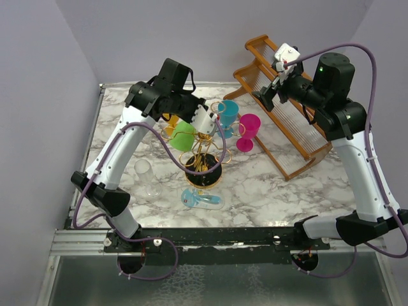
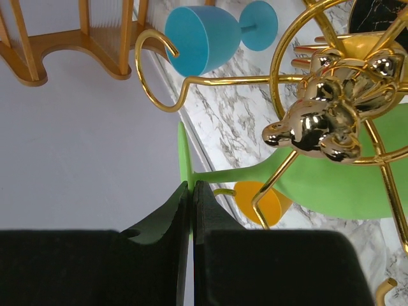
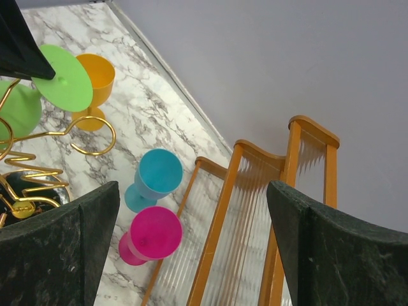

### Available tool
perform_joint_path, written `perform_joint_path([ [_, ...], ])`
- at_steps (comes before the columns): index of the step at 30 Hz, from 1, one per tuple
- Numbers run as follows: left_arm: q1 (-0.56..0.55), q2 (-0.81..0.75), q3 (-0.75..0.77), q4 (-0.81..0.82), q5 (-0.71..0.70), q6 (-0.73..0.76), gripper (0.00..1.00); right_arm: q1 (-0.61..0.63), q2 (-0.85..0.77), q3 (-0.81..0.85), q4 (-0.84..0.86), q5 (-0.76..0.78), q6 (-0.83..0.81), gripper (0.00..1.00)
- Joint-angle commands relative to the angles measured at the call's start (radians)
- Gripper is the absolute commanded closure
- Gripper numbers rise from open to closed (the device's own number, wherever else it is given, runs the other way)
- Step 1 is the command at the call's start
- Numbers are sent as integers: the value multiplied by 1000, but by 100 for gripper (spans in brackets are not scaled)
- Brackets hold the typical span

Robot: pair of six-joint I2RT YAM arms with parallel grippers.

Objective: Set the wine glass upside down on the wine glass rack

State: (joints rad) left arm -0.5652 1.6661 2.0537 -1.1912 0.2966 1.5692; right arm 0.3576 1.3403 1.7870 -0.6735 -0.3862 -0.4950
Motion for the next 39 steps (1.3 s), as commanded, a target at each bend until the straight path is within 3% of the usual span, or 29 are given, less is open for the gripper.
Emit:
perform_joint_path([
  [1, -7, -51, 41, -36, 65, -2, 100, -9, -30, -10, 9, -22, -2, 2],
  [13, -7, -78, 21, -60, 35, -16, 100, -16, -38, -19, 12, -28, -3, 2],
  [39, -7, -88, -119, 112, -196, -213, 100, -21, -32, -23, 11, -35, -4, 2],
])
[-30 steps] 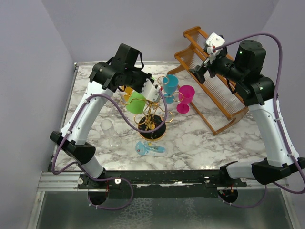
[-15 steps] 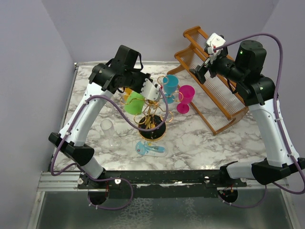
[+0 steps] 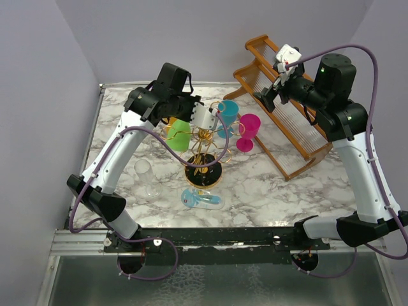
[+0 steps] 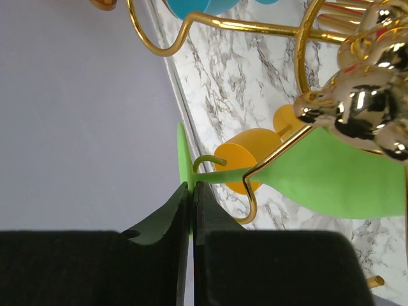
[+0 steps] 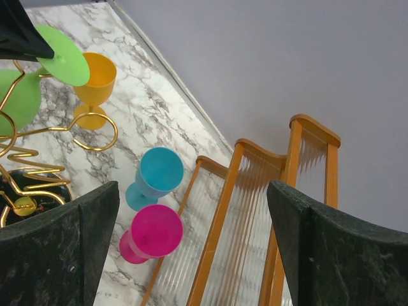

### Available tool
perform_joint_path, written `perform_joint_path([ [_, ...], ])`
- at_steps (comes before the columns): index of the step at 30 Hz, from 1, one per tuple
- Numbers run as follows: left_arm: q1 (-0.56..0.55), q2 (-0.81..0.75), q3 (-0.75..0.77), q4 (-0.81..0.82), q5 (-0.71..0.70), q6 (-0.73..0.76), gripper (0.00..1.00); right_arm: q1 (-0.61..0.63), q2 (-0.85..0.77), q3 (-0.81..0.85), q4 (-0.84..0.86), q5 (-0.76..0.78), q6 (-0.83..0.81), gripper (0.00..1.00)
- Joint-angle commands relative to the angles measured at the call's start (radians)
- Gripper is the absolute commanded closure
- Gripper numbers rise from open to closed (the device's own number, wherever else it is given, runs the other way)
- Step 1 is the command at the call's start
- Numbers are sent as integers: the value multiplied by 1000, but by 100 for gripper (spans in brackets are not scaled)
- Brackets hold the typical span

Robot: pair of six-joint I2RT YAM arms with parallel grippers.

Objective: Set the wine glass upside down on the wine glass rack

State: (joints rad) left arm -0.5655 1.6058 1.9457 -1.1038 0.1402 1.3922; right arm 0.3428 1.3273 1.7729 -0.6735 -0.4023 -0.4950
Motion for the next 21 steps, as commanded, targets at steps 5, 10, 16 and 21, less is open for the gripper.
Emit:
perform_joint_path([
  [5, -7, -27, -10, 2, -36, -52, 91, -7, -18, -10, 12, -17, -5, 2],
  [10, -7, -31, -3, -15, -40, -62, 78, -7, -16, -11, 12, -19, -5, 2],
  [16, -7, -36, 5, -42, -44, -66, 65, -7, -17, -15, 15, -18, -5, 1],
  [21, -7, -41, 17, -51, -59, -68, 63, -7, -16, -36, 22, 9, -22, 1],
])
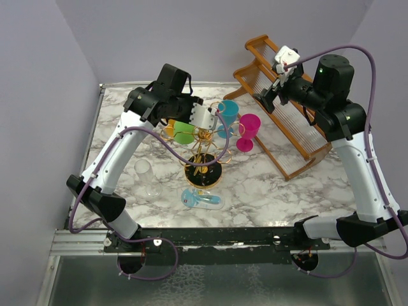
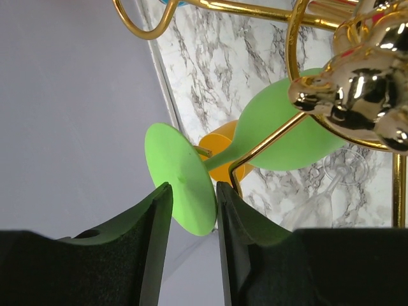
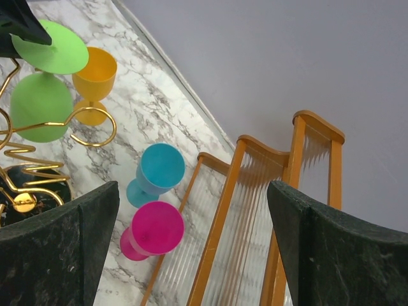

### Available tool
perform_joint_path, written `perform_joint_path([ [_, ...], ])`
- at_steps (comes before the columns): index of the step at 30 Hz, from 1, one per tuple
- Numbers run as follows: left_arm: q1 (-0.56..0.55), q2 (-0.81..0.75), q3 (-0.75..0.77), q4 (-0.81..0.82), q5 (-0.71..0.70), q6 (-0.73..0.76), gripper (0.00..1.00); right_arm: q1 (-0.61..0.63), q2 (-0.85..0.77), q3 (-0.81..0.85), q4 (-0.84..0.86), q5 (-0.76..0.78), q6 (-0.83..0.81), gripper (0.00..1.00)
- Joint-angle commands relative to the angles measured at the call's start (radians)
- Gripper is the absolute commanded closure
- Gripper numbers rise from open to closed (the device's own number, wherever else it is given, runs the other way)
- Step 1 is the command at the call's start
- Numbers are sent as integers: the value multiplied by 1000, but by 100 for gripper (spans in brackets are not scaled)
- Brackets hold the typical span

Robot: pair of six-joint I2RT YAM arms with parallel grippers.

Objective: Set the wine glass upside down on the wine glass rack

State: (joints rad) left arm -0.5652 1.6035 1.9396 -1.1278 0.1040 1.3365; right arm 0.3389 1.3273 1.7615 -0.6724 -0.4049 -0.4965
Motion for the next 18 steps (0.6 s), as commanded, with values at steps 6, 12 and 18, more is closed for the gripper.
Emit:
perform_joint_path([
  [6, -7, -40, 34, -37, -43, -19, 61, -3, -17, -79, 34, 81, -73, 1],
  [12, -7, -43, 47, -47, -62, -36, 57, -3, -11, -120, 16, 86, -121, 1],
  [18, -7, -46, 62, -80, -62, -39, 55, -3, 0, -158, 0, 106, -151, 1],
])
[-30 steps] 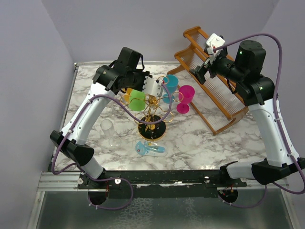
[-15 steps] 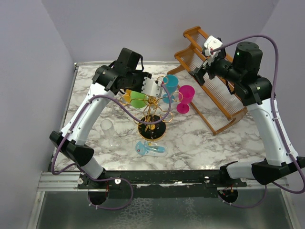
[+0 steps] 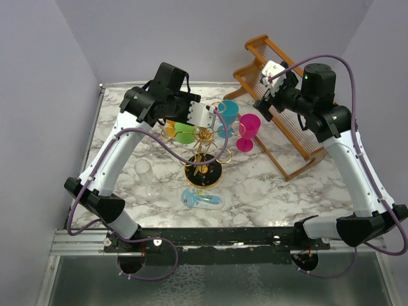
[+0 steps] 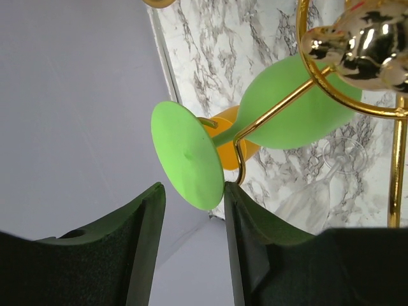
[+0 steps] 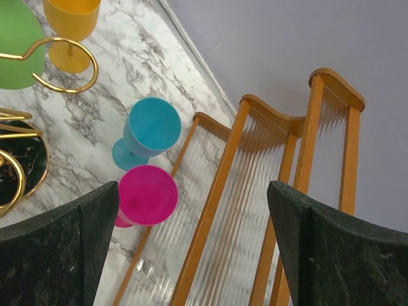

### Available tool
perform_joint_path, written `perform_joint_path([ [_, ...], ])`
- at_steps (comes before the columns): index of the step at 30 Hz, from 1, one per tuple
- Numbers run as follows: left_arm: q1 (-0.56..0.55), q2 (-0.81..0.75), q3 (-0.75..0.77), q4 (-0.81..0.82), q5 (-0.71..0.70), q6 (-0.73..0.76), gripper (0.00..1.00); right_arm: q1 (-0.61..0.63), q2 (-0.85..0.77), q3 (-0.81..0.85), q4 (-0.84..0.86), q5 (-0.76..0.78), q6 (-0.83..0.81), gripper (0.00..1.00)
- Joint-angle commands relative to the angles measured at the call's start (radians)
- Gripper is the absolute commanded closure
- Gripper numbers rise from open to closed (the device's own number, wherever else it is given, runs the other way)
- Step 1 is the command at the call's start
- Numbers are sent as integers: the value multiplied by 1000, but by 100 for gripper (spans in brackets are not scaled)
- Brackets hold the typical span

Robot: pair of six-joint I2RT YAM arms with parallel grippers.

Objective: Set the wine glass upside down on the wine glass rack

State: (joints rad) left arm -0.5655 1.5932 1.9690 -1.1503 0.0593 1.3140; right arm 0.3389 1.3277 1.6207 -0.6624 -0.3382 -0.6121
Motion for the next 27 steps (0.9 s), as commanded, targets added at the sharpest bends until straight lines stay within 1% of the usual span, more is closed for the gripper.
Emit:
perform_joint_path([
  [1, -7, -36, 34, -67, -18, -13, 55, -3, 3, -21, -14, 44, -39, 1],
  [15, -7, -57, 32, -159, -41, -20, 50, -1, 39, -73, -44, 43, -64, 2],
  [19, -7, -70, 35, -177, -50, -42, 49, -2, 54, -85, -48, 34, -55, 2],
  [27, -8, -96, 69, -190, -60, -135, 44, -1, 147, -63, -72, 113, 3, 4],
])
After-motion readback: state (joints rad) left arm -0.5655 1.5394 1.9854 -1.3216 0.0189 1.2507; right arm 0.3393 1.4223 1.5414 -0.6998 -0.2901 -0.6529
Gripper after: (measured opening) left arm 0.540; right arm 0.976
